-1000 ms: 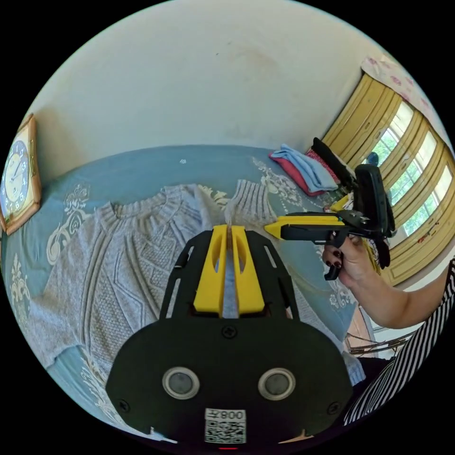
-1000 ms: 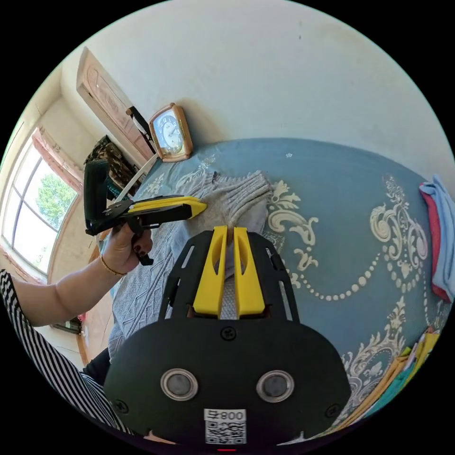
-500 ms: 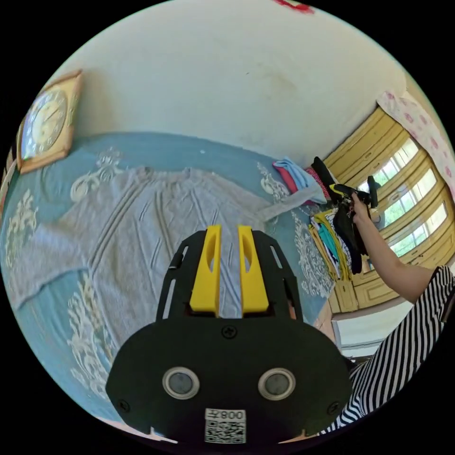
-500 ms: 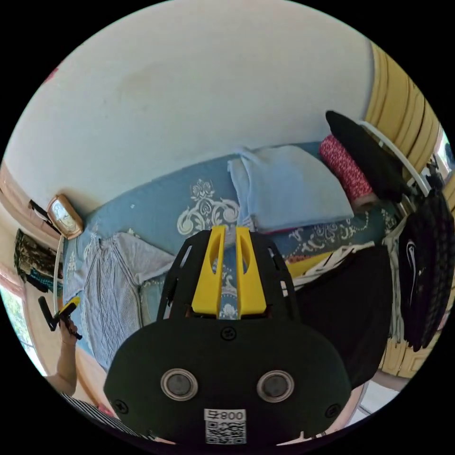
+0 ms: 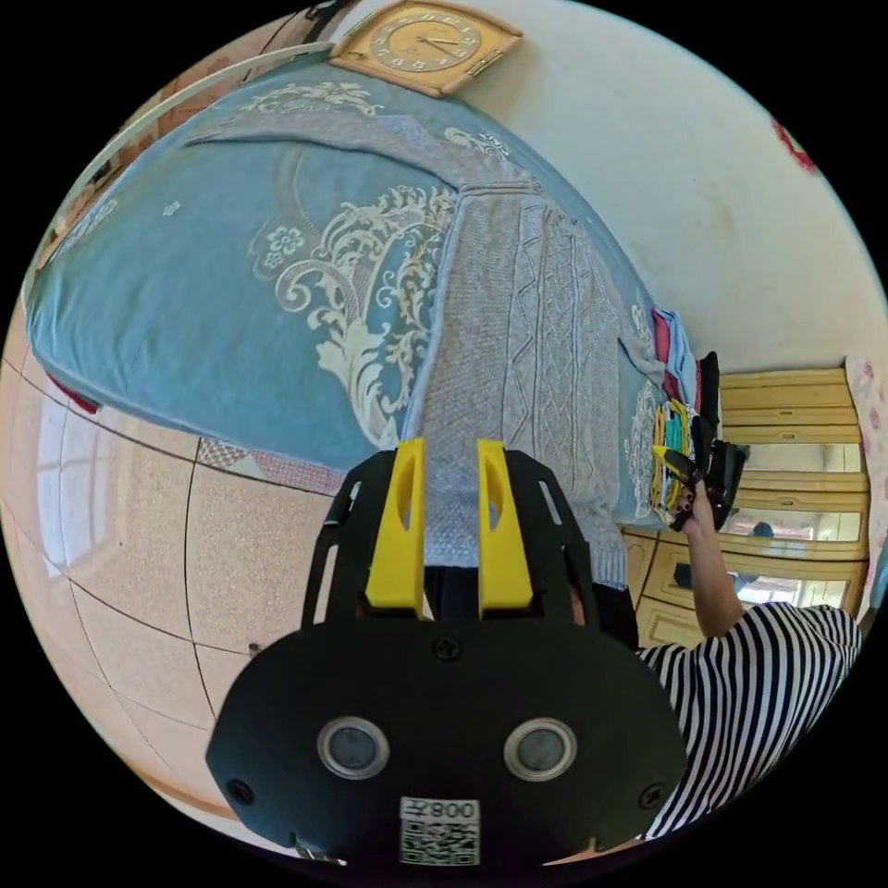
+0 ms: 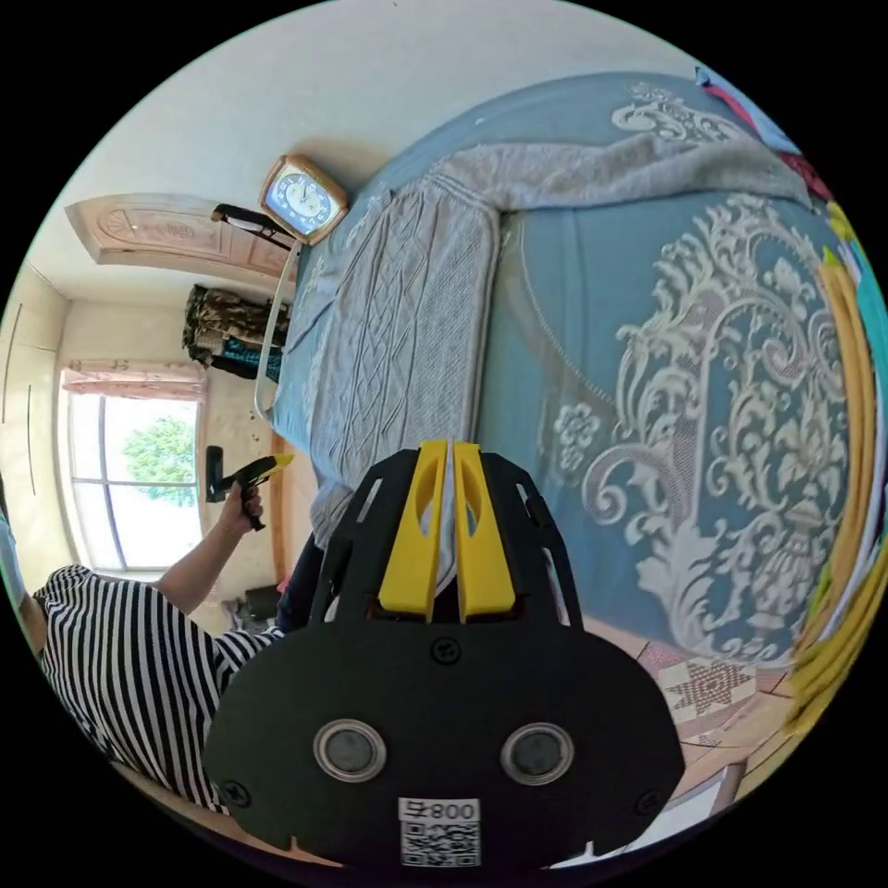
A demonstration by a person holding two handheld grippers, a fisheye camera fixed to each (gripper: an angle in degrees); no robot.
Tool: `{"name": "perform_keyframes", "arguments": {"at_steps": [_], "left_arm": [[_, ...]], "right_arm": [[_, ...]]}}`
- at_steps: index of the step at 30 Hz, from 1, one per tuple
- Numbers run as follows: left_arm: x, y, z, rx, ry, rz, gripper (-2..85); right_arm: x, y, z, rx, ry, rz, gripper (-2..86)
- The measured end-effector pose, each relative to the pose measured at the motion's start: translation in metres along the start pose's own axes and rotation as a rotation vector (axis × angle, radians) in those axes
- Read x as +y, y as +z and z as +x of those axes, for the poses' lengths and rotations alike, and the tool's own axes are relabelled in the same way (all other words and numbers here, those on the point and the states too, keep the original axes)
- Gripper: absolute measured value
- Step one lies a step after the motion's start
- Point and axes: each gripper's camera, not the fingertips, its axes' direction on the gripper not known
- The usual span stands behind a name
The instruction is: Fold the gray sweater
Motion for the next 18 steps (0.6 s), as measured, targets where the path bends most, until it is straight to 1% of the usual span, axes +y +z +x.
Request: {"name": "perform_keyframes", "arguments": {"at_steps": [2,4,8,14,18], "left_arm": [[0.01,-0.001,-0.018,0.042,-0.052,0.001,10.3],[0.017,0.0,-0.033,0.102,-0.097,0.007,11.2],[0.028,0.011,-0.063,0.22,-0.185,0.006,12.1],[0.026,0.034,-0.084,0.347,-0.251,0.001,12.3],[0.018,0.046,-0.084,0.336,-0.244,-0.028,12.2]], "right_arm": [[0.036,0.014,-0.001,-0.075,0.027,-0.066,5.4],[0.06,0.016,0.001,-0.092,0.063,-0.103,6.5],[0.099,0.0,0.009,-0.115,0.12,-0.111,7.1],[0.115,-0.023,0.014,-0.111,0.157,-0.118,7.0],[0.109,-0.034,0.008,-0.102,0.144,-0.12,7.1]]}}
